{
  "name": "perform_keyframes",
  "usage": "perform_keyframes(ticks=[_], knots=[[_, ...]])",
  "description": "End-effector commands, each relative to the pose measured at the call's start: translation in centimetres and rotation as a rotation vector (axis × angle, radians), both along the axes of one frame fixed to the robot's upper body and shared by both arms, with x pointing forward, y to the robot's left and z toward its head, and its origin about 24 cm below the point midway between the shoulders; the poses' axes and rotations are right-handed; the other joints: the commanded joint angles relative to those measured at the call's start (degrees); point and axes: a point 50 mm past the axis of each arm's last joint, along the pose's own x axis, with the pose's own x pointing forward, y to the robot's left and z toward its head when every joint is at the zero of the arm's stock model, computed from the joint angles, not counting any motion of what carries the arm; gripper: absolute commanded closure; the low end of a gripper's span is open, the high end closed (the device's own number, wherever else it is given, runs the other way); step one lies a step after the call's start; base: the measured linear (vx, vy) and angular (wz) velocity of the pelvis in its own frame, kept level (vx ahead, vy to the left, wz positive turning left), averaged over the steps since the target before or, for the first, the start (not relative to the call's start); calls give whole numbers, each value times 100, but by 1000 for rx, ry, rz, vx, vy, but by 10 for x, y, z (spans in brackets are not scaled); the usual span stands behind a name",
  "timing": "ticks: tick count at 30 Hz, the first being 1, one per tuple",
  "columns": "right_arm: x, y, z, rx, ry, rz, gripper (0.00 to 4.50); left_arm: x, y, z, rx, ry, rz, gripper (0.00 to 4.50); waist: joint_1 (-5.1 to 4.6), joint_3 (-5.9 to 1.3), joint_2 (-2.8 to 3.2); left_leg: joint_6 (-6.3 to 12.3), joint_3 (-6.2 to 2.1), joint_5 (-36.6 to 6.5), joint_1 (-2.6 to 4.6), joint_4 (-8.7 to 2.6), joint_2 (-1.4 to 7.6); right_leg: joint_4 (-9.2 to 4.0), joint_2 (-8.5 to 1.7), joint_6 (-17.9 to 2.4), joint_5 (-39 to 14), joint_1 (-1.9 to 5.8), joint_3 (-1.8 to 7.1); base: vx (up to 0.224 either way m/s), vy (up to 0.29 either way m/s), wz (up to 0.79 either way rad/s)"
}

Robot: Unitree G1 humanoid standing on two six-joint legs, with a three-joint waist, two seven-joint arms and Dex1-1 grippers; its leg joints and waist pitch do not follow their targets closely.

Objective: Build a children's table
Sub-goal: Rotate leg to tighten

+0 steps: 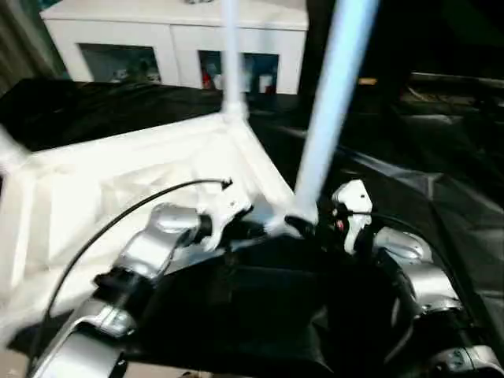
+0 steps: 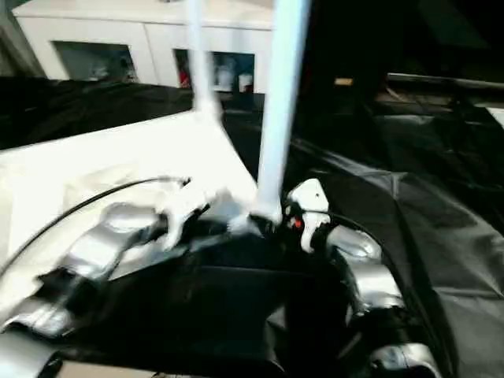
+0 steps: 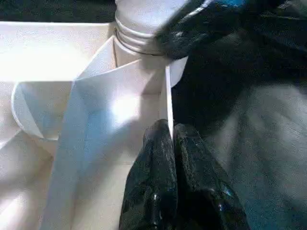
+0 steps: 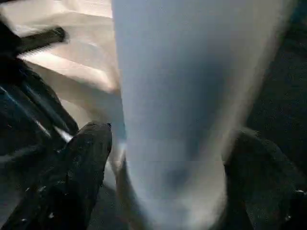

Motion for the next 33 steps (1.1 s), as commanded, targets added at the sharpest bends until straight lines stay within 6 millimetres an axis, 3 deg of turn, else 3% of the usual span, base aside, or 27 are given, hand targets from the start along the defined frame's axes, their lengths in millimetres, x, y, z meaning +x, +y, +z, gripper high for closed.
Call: perform_keyframes(ticks=[1,3,10,14,15,25,33], knots=[[-9,1,3,2,16,105,68,-9,-4,3,-22,25,-100,450,23,-371,0,597,-43,-586,57,-326,266,-344,-463,-1558,-76,345,311,0,0,0],[-12,1,2,-7,25,143,68,-10,-2,3,-21,27,-107,450,37,-376,1,554,-49,-572,39,-327,264,-324,-461,-1563,14,363,307,0,0,0],[-19,0,-4,-61,42,218,68,-9,6,3,-6,30,-95,450,91,-383,-22,422,-42,-656,31,-309,232,-362,-482,-1400,-390,373,313,0,0,0],[-19,-3,-5,-73,42,214,68,-9,7,4,-5,31,-99,450,129,-400,-17,416,-43,-522,33,-294,232,-333,-467,-1402,-245,365,312,0,0,0],[-17,-6,-5,-86,44,206,95,-9,7,5,-5,32,-101,450,130,-403,-17,422,-46,-503,27,-292,229,-324,-466,-1411,-188,371,309,0,0,0],[-19,-11,-10,-135,51,217,181,-8,8,5,-2,31,-99,450,142,-417,-23,482,-48,-426,14,-267,219,-303,-460,-1428,-66,382,298,0,0,0],[-19,-9,-13,-136,49,208,198,-8,9,4,0,33,-92,450,140,-415,-34,495,-46,-447,11,-261,210,-298,-453,-1437,-59,386,297,0,0,0]])
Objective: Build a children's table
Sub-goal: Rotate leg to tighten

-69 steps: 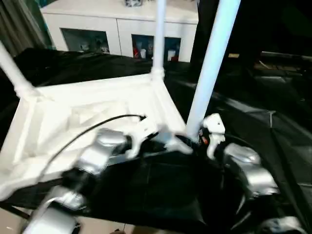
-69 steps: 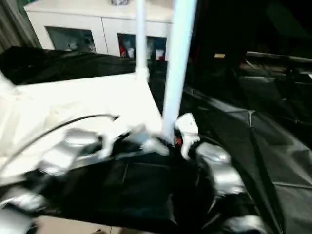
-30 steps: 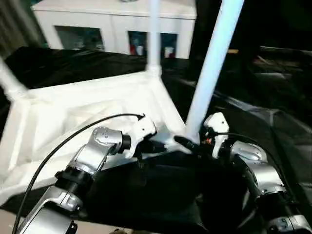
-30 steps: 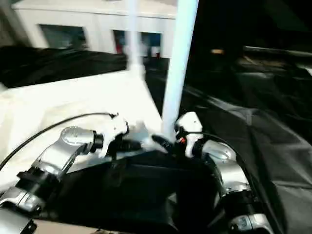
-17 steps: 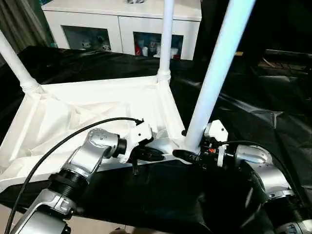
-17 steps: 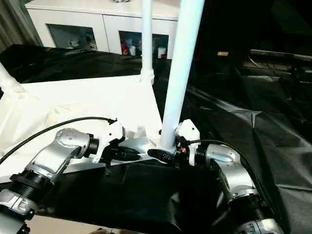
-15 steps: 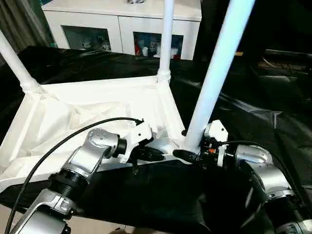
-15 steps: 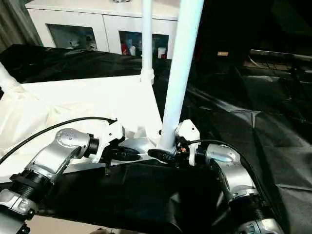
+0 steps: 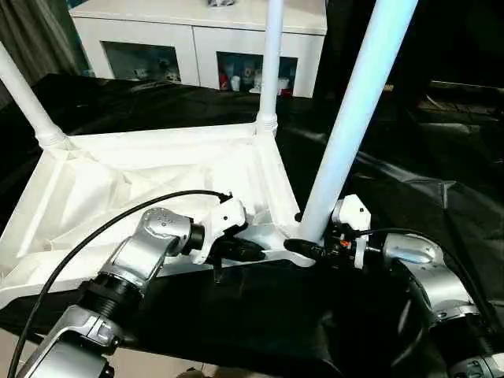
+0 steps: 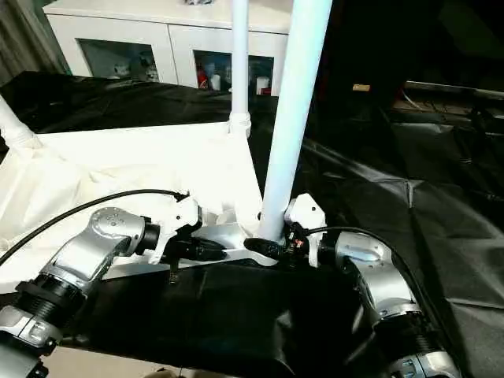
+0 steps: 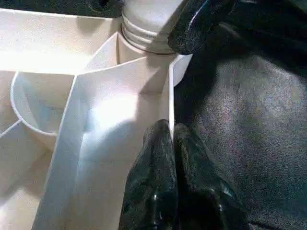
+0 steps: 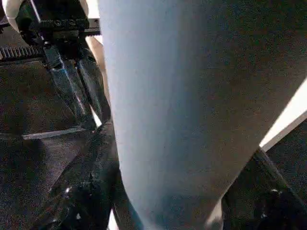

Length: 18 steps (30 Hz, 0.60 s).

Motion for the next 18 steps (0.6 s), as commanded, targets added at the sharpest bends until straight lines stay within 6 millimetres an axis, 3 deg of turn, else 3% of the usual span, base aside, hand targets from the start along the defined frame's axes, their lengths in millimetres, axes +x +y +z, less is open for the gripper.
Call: perform_keyframes(ticks=[1,5,6,8,11,14,15,18], knots=[[-5,0,-13,-41,51,6,199,1,0,5,-16,-20,-2,450,-2,-415,-32,488,-44,-431,22,-323,209,-337,-450,-1430,-59,379,294,0,0,0],[-3,1,-19,-1,80,-85,199,5,-3,5,-29,-25,48,450,-12,-397,-27,460,-40,-503,23,-330,208,-360,-451,-1414,-216,365,294,0,0,0],[1,1,-25,13,102,-188,199,10,-5,3,-24,-36,107,450,-12,-388,-25,413,-45,-585,39,-341,211,-384,-453,-1384,-406,358,287,0,0,0],[3,2,-28,13,111,-228,200,12,-6,2,-19,-43,130,450,-31,-363,-16,346,-39,-712,40,-354,203,-420,-456,-1354,-660,344,288,0,0,0],[8,5,-35,14,138,-339,201,18,-10,-1,3,-56,192,450,-46,-343,-21,167,-49,-971,78,-386,203,-481,-462,-1178,-1243,340,296,0,0,0],[13,11,-40,33,155,-484,201,25,-16,-4,19,-61,291,450,-75,-287,-11,1,-64,-1497,151,-434,194,-582,-467,-949,-2135,287,287,0,0,0],[20,20,-42,75,172,-623,201,33,-24,-6,36,-69,400,450,-89,-296,-5,-54,-74,-1542,147,-445,200,-587,-480,-915,-2215,285,299,0,0,0],[30,32,-45,61,189,-794,203,39,-37,-9,52,-69,497,450,-129,-318,3,-128,-90,-1448,148,-451,192,-576,-474,-936,-1998,281,296,0,0,0]])
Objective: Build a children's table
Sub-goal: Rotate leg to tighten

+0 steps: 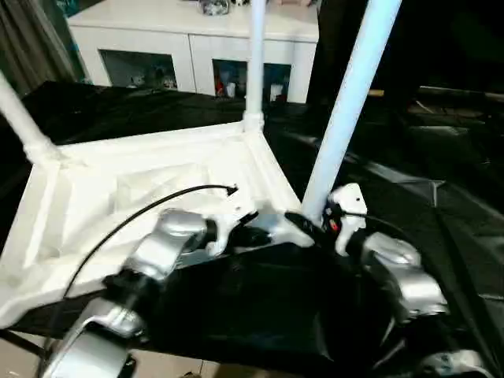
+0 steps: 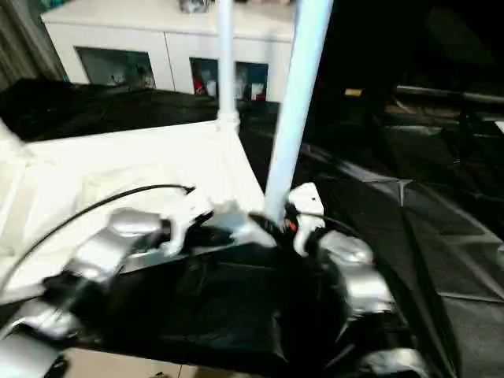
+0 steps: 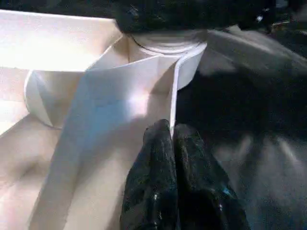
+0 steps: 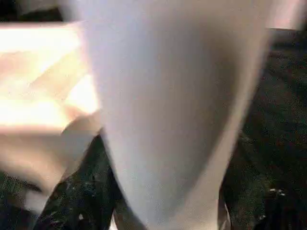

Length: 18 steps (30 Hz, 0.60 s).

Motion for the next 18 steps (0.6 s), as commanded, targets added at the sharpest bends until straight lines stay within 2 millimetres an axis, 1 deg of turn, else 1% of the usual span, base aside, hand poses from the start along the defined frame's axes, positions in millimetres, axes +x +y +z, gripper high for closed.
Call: perform_keyframes(ticks=[1,2,3,5,6,8,9,10,11,12,13,14,15,16,17,18], knots=[[-9,6,-30,-58,148,-63,207,10,4,-2,47,-22,162,450,-26,-311,15,-120,-93,-1422,45,-465,197,-534,-463,-982,-1859,183,285,0,0,0],[-9,7,-30,-62,148,-68,212,10,3,-2,48,-22,166,450,-27,-315,6,-102,-91,-1401,41,-458,196,-526,-465,-1002,-1752,194,288,0,0,0],[-4,15,-24,-42,107,-85,213,12,-2,-4,66,-27,192,450,-30,-321,2,-27,-72,-1292,10,-444,180,-512,-467,-1033,-1468,203,300,0,0,0],[-1,21,-19,-44,85,-95,213,11,-6,-5,71,-32,189,450,-44,-324,-3,5,-79,-1267,-11,-448,167,-519,-468,-992,-1510,229,287,0,0,0],[0,24,-18,-50,82,-74,213,11,-8,-5,67,-36,180,450,-47,-331,-11,45,-77,-1216,-6,-440,169,-518,-471,-1000,-1481,231,288,0,0,0],[0,26,-17,-70,75,-47,213,10,-9,-4,69,-42,157,450,-36,-335,-15,107,-70,-1098,-22,-435,168,-506,-468,-1009,-1338,240,293,0,0,0],[-2,28,-16,-24,74,1,213,9,-8,-3,70,-56,124,450,-37,-329,-12,140,-70,-1100,-20,-440,172,-505,-464,-1033,-1303,241,291,0,0,0],[-2,28,-16,-24,74,1,213,9,-8,-3,70,-56,124,450,-36,-325,-14,158,-71,-1132,-21,-444,173,-509,-465,-1029,-1334,244,289,0,0,0],[-2,28,-16,-8,71,17,193,9,-8,-2,67,-60,113,450,-36,-320,-11,170,-71,-1168,-23,-447,173,-517,-466,-1025,-1387,243,289,0,0,0],[-2,24,-11,12,39,42,174,8,-5,0,69,-69,75,450,-57,-300,-17,162,-78,-1291,-30,-466,176,-538,-469,-984,-1615,242,283,0,0,0],[-2,24,-11,12,39,42,174,8,-5,0,69,-69,75,450,-57,-300,-17,162,-78,-1291,-30,-466,176,-538,-469,-984,-1615,242,283,0,0,0],[-2,20,-8,13,25,53,174,7,-4,0,70,-66,61,450,-68,-293,-13,169,-82,-1372,-30,-468,178,-560,-477,-931,-1799,237,286,0,0,0],[-1,15,-6,11,11,68,161,6,-1,0,73,-63,46,450,-83,-298,-16,165,-95,-1388,-39,-477,188,-559,-478,-918,-1843,248,281,0,0,0],[-1,7,-3,16,-1,84,145,5,2,1,71,-63,13,450,-90,-307,-28,183,-100,-1319,-45,-474,191,-545,-476,-943,-1744,259,283,0,0,0],[-1,3,-1,26,-4,108,133,4,4,2,72,-59,5,450,-104,-310,-20,202,-96,-1279,-55,-470,194,-534,-478,-980,-1652,256,289,0,0,0],[-1,1,0,32,-5,124,128,4,5,2,72,-56,1,450,-120,-315,-15,251,-86,-1194,-52,-455,196,-517,-470,-1073,-1441,247,290,0,0,0]])
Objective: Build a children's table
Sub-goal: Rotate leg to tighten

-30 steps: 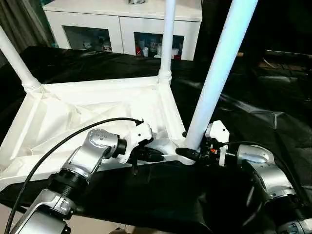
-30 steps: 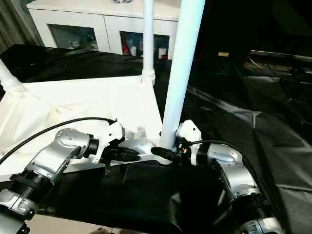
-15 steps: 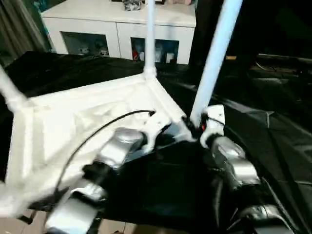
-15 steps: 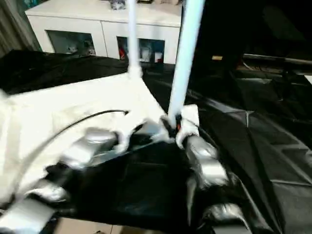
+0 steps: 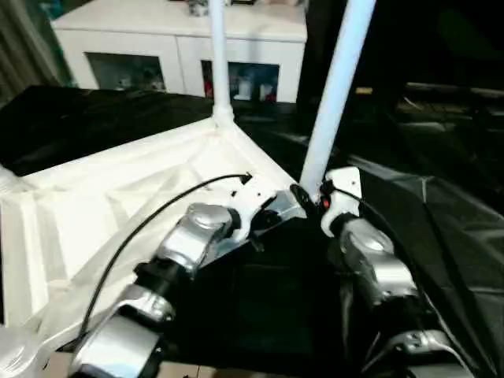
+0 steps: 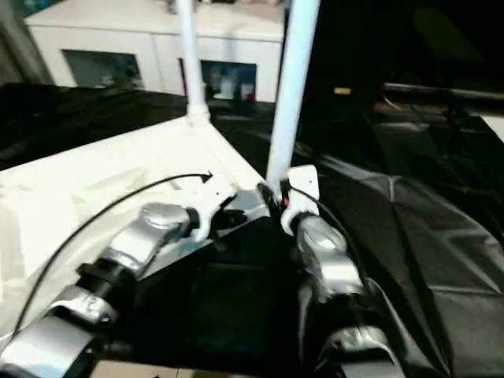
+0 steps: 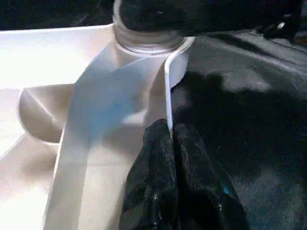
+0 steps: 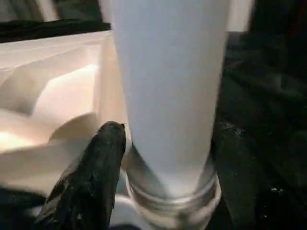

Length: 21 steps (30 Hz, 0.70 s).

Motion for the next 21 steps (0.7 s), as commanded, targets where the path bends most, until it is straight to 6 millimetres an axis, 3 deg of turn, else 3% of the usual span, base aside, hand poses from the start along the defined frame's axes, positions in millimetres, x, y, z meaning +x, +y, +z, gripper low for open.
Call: perform_keyframes(ticks=[1,2,4,6,11,15,21], knots=[[-6,1,-2,9,24,114,128,-4,6,-2,26,15,-48,450,46,-312,-11,272,-76,-1146,-31,-406,194,-509,-471,-1109,-1352,266,295,0,0,0],[-8,-2,-1,-4,24,154,107,-6,8,-2,26,19,-68,450,54,-324,-13,333,-70,-966,-58,-386,190,-474,-468,-1187,-1058,289,297,0,0,0],[-15,-11,1,-50,22,265,107,-9,12,-1,25,14,-129,450,88,-349,11,475,-63,-657,-62,-351,198,-414,-464,-1313,-472,298,295,0,0,0],[-21,-17,2,-80,15,351,107,-14,15,0,10,24,-198,450,94,-351,-1,542,-56,-617,-68,-347,202,-399,-458,-1393,-295,297,285,0,0,0],[-34,-27,6,-115,15,506,107,-35,21,5,-35,99,-412,450,132,-337,15,536,-53,-761,-51,-363,242,-380,-468,-1522,-344,269,291,0,0,0],[-42,-30,7,-138,34,611,107,-37,26,7,-34,107,-405,450,176,-297,21,443,-33,-1009,-5,-377,254,-432,-457,-1464,-784,225,302,0,0,0],[-45,-32,6,-150,46,646,107,-37,30,7,-31,103,-408,450,243,-331,-1,440,-39,-724,-48,-354,232,-388,-468,-1408,-500,256,303,0,0,0]])
